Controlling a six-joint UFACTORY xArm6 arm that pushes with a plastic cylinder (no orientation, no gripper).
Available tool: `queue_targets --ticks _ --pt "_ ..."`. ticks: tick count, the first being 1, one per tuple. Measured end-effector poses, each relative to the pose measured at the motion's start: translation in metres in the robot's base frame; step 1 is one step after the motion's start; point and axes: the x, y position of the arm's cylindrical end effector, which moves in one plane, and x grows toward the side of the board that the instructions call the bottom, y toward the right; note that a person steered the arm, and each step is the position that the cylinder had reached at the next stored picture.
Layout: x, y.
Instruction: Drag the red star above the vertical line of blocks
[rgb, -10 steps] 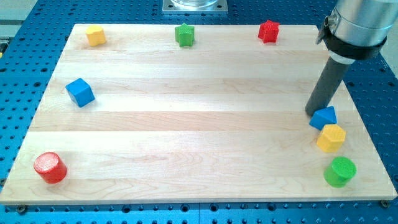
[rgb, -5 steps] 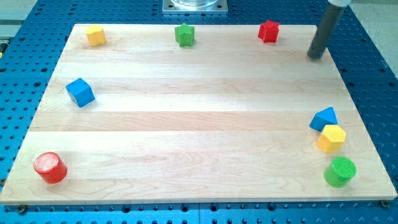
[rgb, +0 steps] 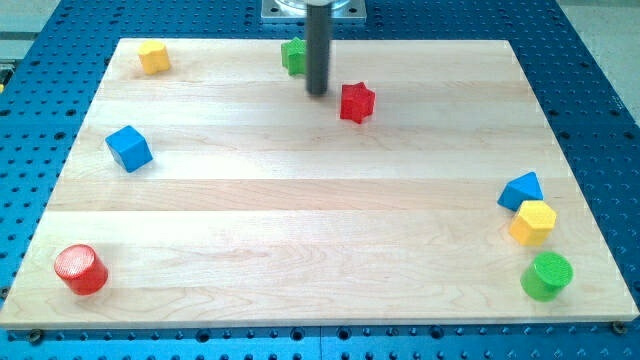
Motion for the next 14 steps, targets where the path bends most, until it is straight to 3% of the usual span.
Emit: queue_targets --ticks 1,3,4,5,8,9,10,11,14 --pt "0.048 0.046" --pt "-0.004 0.064" --pt "0.027 0.149" --pt "0.043 0.186" --pt "0.053 0.221" --pt "0.021 0.224" --pt "0.031 0.241" --pt "0.078 0.258" --pt "0.105 0.275"
